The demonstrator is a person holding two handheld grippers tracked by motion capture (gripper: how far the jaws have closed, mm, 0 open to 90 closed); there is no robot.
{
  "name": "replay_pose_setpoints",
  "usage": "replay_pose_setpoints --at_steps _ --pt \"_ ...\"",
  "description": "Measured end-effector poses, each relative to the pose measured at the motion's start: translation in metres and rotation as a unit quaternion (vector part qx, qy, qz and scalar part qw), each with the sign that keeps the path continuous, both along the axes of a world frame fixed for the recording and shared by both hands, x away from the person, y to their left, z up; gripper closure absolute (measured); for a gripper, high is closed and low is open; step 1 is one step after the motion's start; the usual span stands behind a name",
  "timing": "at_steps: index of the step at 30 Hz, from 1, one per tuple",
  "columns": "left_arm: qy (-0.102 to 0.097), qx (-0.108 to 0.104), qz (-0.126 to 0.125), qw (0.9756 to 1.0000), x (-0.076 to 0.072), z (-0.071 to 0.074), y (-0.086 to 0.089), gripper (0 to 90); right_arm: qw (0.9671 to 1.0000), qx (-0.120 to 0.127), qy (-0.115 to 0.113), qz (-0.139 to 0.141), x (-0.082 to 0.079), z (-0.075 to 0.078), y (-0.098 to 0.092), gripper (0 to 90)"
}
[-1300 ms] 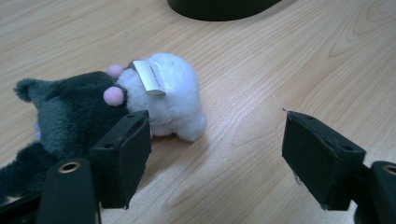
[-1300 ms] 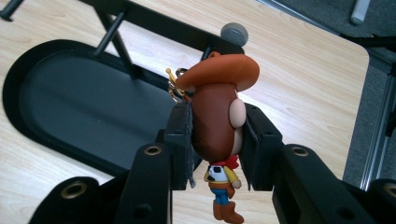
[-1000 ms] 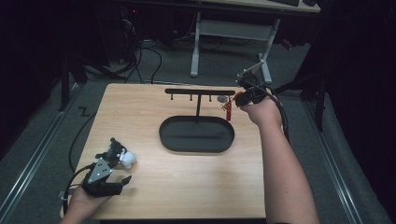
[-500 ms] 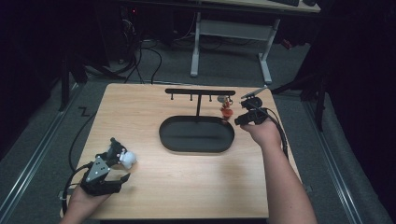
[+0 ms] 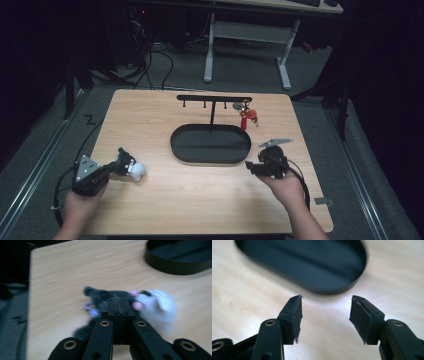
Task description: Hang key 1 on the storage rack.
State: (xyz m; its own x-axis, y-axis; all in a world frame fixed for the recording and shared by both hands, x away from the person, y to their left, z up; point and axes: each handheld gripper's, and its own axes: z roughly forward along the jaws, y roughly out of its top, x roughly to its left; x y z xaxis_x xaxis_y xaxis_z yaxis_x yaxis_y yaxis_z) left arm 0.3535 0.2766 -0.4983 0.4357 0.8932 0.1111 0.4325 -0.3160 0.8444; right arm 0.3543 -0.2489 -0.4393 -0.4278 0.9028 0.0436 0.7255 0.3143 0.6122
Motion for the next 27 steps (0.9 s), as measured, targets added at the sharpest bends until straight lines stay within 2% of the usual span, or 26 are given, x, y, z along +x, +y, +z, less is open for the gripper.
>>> replay_pose_setpoints --at_steps 2,4,7,8,10,12,14,15,16,17,18,19,20,23,24,25,26,27 --pt "0.019 -0.002 0.029 0.9994 0.016 -0.005 0.006 89.9 0.9998 0.013 -0.009 0.008 -0.018 -0.015 0.0 43.8" --pt "0.041 -0.002 0.046 0.9981 0.028 -0.012 0.011 89.9 0.9992 0.035 -0.018 0.01 -0.035 -0.028 -0.002 44.4" --pt "0.077 0.021 0.04 0.996 0.039 -0.024 0.01 89.9 0.9972 0.066 -0.033 0.003 -0.061 -0.044 -0.006 45.0" --pt "0.084 0.019 0.038 0.9956 0.04 -0.026 0.009 89.9 0.9967 0.073 -0.036 -0.001 -0.067 -0.049 -0.008 45.1" --pt "0.09 0.02 0.019 0.9955 0.036 -0.027 0.002 90.0 0.9955 0.083 -0.046 -0.006 -0.078 -0.057 -0.011 46.6" --pt "0.087 0.027 -0.006 0.9958 0.028 -0.026 -0.013 90.0 0.9947 0.094 -0.039 -0.015 -0.088 -0.066 -0.013 47.6" --pt "0.085 0.018 -0.025 0.9959 0.023 -0.025 -0.027 90.0 0.996 0.08 -0.037 -0.005 -0.093 -0.068 -0.011 47.5" --pt "0.085 0.019 -0.039 0.9955 0.021 -0.026 -0.04 90.0 0.996 0.08 -0.037 -0.005 -0.093 -0.068 -0.011 47.5" --pt "0.084 0.027 -0.064 0.994 0.017 -0.027 -0.06 90.0 0.9956 0.087 -0.033 -0.009 -0.091 -0.07 -0.012 47.5" --pt "0.084 0.027 -0.064 0.994 0.017 -0.027 -0.06 90.0 0.9956 0.087 -0.033 -0.009 -0.091 -0.07 -0.012 47.5" --pt "0.082 0.035 -0.089 0.9921 0.012 -0.028 -0.079 90.0 0.9956 0.088 -0.031 -0.01 -0.09 -0.07 -0.012 47.5" --pt "0.08 0.04 -0.102 0.9908 0.009 -0.028 -0.089 90.0 0.9959 0.085 -0.03 -0.008 -0.09 -0.07 -0.011 47.5" --pt "0.074 0.055 -0.132 0.9869 0.002 -0.03 -0.113 90.0 0.996 0.084 -0.031 -0.006 -0.09 -0.071 -0.011 47.6" --pt "0.068 0.069 -0.182 0.9786 -0.01 -0.032 -0.155 89.9 0.9959 0.085 -0.03 -0.007 -0.091 -0.071 -0.01 47.7" --pt "0.068 0.069 -0.182 0.9786 -0.01 -0.032 -0.155 89.9 0.9959 0.085 -0.03 -0.007 -0.091 -0.071 -0.01 47.7" --pt "0.066 0.067 -0.197 0.976 -0.014 -0.033 -0.169 89.9 0.9959 0.085 -0.03 -0.009 -0.091 -0.071 -0.01 47.7" --pt "0.061 0.063 -0.216 0.9724 -0.019 -0.033 -0.194 89.9 0.9957 0.086 -0.032 -0.012 -0.091 -0.071 -0.012 47.8" --pt "0.061 0.063 -0.216 0.9724 -0.019 -0.033 -0.194 89.9 0.9957 0.086 -0.032 -0.012 -0.091 -0.071 -0.012 47.8"
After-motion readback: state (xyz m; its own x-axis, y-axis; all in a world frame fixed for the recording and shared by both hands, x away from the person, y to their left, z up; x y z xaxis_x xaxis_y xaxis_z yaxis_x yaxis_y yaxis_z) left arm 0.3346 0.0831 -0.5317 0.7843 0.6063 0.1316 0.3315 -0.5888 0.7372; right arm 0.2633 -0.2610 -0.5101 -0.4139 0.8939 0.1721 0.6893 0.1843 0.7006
